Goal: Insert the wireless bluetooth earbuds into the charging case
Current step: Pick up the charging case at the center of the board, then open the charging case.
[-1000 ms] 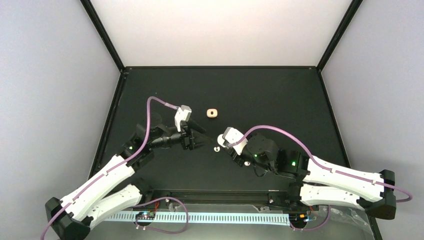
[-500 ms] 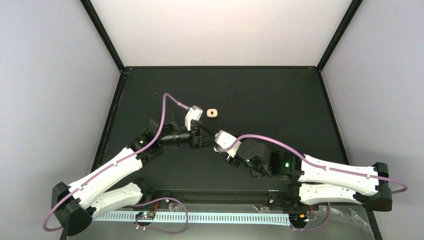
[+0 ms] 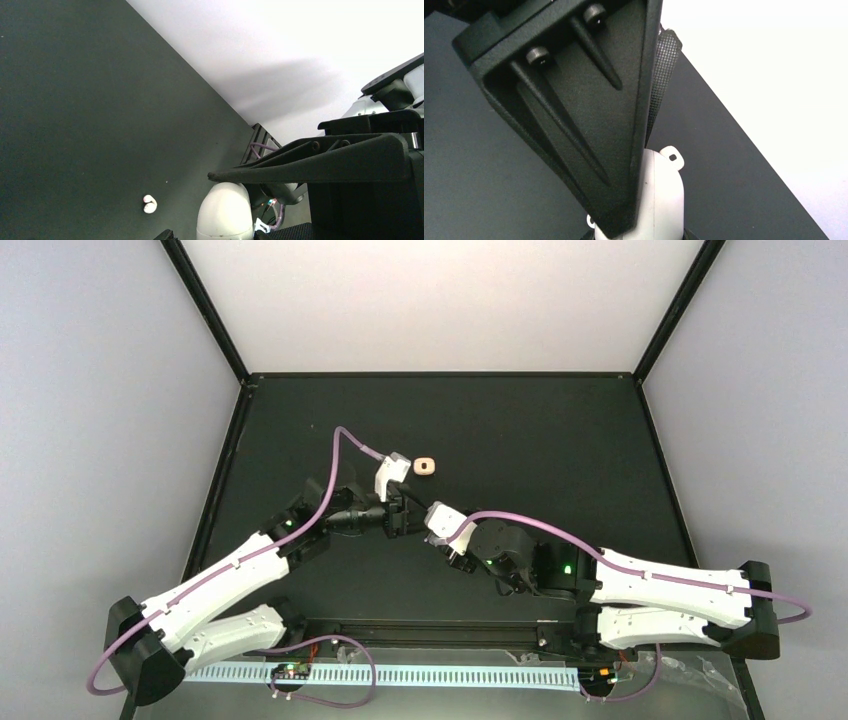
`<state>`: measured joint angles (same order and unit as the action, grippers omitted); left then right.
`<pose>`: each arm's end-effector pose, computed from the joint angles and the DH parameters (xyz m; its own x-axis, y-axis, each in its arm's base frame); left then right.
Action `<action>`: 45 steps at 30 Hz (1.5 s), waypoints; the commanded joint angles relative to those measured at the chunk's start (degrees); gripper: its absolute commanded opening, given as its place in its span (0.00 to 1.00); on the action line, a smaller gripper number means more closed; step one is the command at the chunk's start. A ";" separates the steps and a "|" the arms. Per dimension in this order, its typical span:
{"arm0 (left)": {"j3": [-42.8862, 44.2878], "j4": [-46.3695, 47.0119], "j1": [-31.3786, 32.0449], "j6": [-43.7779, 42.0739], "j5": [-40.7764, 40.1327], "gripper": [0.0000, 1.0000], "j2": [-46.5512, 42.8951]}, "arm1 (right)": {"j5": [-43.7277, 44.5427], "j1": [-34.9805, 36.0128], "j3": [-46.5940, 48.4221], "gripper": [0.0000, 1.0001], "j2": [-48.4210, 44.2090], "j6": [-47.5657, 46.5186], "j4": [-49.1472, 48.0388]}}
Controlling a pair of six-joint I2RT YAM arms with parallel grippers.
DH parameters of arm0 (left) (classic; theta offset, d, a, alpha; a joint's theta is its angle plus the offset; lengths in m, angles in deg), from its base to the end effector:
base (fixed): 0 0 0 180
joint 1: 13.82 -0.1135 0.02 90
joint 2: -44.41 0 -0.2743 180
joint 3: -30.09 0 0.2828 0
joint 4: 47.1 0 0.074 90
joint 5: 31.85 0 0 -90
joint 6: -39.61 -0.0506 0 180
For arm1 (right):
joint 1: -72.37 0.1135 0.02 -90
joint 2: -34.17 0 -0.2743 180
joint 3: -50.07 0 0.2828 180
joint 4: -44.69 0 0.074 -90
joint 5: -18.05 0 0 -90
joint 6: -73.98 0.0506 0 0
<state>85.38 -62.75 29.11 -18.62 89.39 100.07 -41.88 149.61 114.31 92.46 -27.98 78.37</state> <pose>0.1731 -0.1968 0.3058 -0.6706 0.0090 -0.7418 0.6990 0.3425 -0.6277 0.0825 0.2493 0.3214 0.0541 -0.5732 -0.8176 -0.7512 0.5161 -0.4115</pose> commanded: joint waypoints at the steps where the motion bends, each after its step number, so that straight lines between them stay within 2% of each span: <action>1: 2.60 0.50 1.02 0.20 -0.43 0.40 1.00 | 1.92 0.46 2.25 0.34 -0.07 -1.00 -1.57; 4: 2.74 0.67 1.55 0.30 -0.32 0.40 1.48 | 1.97 0.46 2.49 0.34 0.38 -0.94 -1.63; 10: 2.83 1.28 2.15 0.60 -0.26 0.32 2.11 | 1.65 0.48 2.69 0.34 0.56 -0.87 -1.74; 17: 3.08 2.08 2.24 0.62 -0.32 0.08 1.92 | 1.16 0.54 3.14 0.35 0.78 -0.18 -1.45; 19: 2.91 2.21 2.24 0.46 -0.60 0.02 1.40 | 0.39 0.50 3.69 0.44 0.74 0.60 -0.76; 24: 2.33 1.62 2.16 -1.39 -7.28 0.02 -2.77 | -7.69 0.44 8.89 0.85 -0.79 6.15 2.21; 27: 1.87 2.95 2.02 -2.99 -12.40 0.01 -7.28 | -11.40 0.40 13.05 0.92 -4.29 8.46 0.74; 32: -4.40 14.91 1.97 -9.24 -16.17 0.02 -16.91 | -17.98 -5.46 15.26 0.96 -10.72 12.63 -1.93; 37: -11.33 29.85 1.98 -19.69 -6.50 0.02 -22.34 | -26.54 -9.57 15.60 0.96 -9.81 13.80 -0.61; 40: -9.86 29.89 1.98 -23.91 1.97 0.01 -22.25 | -31.72 -9.62 16.52 0.96 -8.72 13.87 -0.64; 45: -9.67 33.84 1.97 -24.12 8.69 0.02 -21.13 | -37.48 -9.59 19.19 0.95 -5.98 12.55 2.21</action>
<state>74.43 -36.35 30.93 -39.08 89.28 78.30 -71.92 140.25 130.48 85.44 -15.48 77.93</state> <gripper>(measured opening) 0.201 0.959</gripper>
